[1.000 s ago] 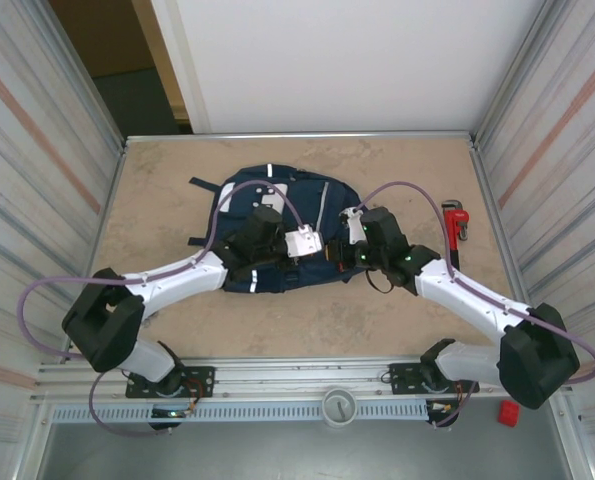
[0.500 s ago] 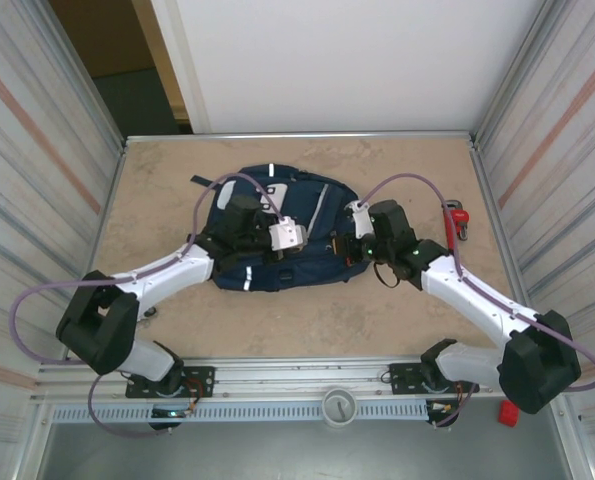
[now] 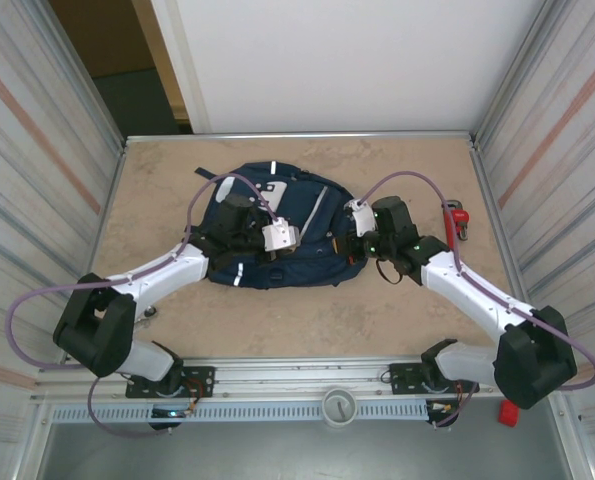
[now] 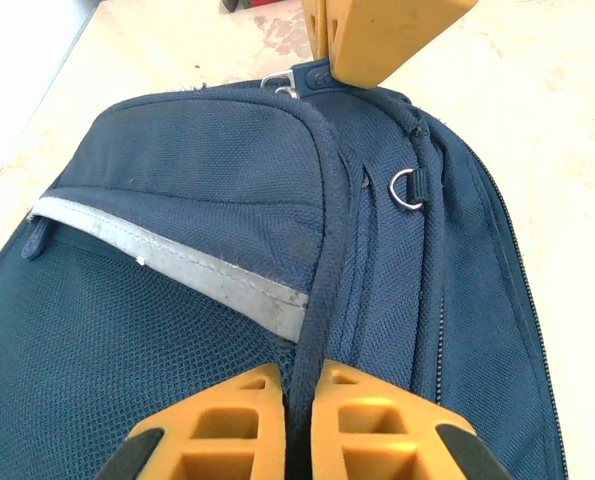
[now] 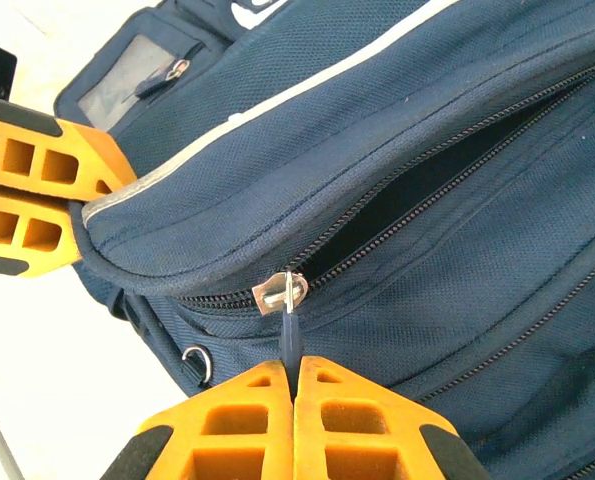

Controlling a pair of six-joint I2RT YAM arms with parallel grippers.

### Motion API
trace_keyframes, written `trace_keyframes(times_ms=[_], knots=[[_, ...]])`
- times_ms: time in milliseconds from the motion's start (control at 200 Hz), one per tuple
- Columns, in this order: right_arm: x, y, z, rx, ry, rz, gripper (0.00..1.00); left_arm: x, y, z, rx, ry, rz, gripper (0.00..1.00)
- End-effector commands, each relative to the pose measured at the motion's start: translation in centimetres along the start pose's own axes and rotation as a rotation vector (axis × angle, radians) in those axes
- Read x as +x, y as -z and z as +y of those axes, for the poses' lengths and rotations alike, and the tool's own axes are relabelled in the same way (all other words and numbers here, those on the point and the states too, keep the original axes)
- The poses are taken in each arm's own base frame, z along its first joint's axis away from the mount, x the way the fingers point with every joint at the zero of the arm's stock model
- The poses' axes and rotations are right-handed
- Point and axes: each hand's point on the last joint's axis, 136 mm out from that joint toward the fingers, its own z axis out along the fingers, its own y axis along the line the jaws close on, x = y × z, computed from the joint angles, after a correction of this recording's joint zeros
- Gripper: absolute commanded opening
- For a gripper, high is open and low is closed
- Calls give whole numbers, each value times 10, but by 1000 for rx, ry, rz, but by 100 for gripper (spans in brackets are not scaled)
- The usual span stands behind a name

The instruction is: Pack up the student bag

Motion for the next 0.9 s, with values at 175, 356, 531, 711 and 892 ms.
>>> trace_keyframes(times_ms=[175, 356, 531, 711, 892], knots=[[1, -5, 0, 27, -30, -1, 0, -21, 20, -8, -20, 17, -9, 53], [-1, -1, 11, 3, -32, -20, 0, -48, 11, -18, -46, -71, -20, 68], [0, 4, 19, -14, -33, -23, 0, -56, -14, -21, -18, -97, 13, 69], [2, 6, 23, -23, -35, -21, 0, -53, -33, -20, 7, -94, 37, 62], [9, 8, 20, -12, -30, -1, 0, -47, -35, -20, 10, -93, 49, 37]])
